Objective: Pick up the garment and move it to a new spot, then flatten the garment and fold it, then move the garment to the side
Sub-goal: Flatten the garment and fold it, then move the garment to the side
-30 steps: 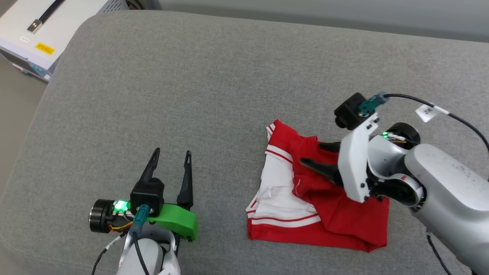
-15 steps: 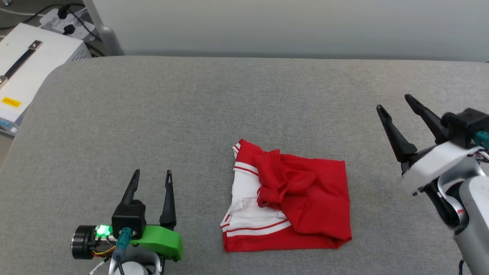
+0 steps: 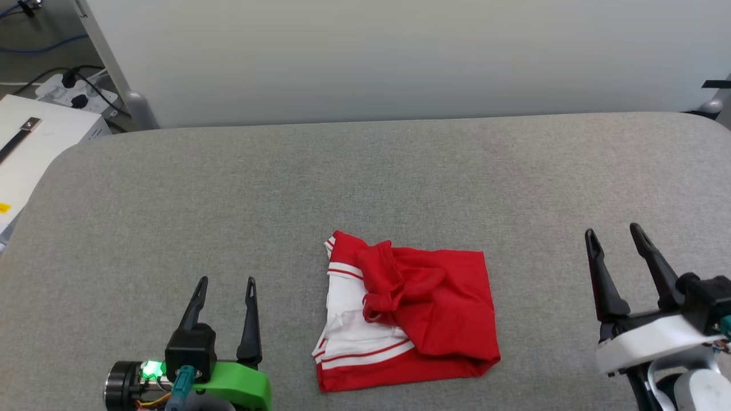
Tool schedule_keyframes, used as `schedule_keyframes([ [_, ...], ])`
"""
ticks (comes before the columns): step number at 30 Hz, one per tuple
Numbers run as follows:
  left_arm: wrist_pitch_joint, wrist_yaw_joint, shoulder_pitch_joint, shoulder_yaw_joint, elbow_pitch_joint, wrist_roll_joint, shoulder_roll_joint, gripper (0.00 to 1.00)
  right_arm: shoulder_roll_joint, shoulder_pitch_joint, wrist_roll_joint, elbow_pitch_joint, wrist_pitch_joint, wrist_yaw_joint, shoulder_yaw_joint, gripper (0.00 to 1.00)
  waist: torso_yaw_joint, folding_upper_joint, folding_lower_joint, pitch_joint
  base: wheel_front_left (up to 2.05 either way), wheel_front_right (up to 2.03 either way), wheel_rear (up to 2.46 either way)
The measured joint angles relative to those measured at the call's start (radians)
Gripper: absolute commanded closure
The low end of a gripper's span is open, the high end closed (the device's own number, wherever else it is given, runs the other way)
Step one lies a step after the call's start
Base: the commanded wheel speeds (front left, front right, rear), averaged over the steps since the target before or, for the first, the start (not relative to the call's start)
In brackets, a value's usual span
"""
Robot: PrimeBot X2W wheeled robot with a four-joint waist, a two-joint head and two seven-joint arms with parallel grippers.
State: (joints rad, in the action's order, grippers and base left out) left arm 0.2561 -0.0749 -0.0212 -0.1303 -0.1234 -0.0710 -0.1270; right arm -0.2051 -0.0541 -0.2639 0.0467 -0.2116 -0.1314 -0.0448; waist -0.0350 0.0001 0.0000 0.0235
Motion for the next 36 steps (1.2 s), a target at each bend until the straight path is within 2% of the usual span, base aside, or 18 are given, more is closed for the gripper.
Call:
schedule_keyframes([
  [10, 0.000, 0.000, -0.023, -0.007, 0.008, 0.000, -0.001, 0.00, 0.072, 0.140, 0.049, -0.057, 0.006, 0.000, 0.033, 0.00, 0.006, 0.0000, 0.0000, -0.015, 0.00, 0.00, 0.00],
  [20, 0.000, 0.000, -0.024, -0.007, 0.014, 0.000, -0.003, 0.00, 0.070, 0.148, 0.061, -0.064, 0.005, 0.000, 0.051, 0.00, 0.024, 0.0000, 0.0000, -0.006, 0.00, 0.00, 0.00],
  [24, 0.000, 0.000, -0.022, -0.008, 0.016, 0.000, -0.004, 0.00, 0.021, 0.065, 0.065, -0.095, 0.017, 0.000, 0.063, 0.00, 0.033, 0.0000, 0.0000, 0.002, 0.00, 0.00, 0.00],
  [27, 0.000, 0.000, -0.019, -0.009, 0.017, 0.000, -0.005, 0.00, -0.046, -0.037, 0.063, -0.115, 0.069, 0.000, 0.046, 0.00, 0.039, 0.0000, 0.0000, 0.013, 0.00, 0.00, 0.00],
  [30, 0.000, 0.001, -0.010, -0.010, 0.018, 0.000, -0.005, 0.00, -0.117, -0.131, 0.012, -0.119, 0.187, 0.000, -0.013, 0.00, 0.046, 0.0000, 0.0000, 0.027, 0.00, 0.00, 0.00],
  [33, 0.000, 0.002, 0.004, -0.014, 0.016, 0.000, -0.005, 0.00, -0.211, -0.222, -0.102, -0.100, 0.369, 0.000, -0.108, 0.00, 0.055, 0.0000, 0.0000, 0.045, 0.00, 0.00, 0.00],
  [36, 0.000, 0.002, 0.015, -0.014, 0.013, 0.000, -0.004, 0.00, -0.272, -0.283, -0.229, -0.080, 0.562, 0.000, -0.170, 0.00, 0.064, 0.0000, 0.0000, 0.060, 0.00, 0.00, 0.00],
])
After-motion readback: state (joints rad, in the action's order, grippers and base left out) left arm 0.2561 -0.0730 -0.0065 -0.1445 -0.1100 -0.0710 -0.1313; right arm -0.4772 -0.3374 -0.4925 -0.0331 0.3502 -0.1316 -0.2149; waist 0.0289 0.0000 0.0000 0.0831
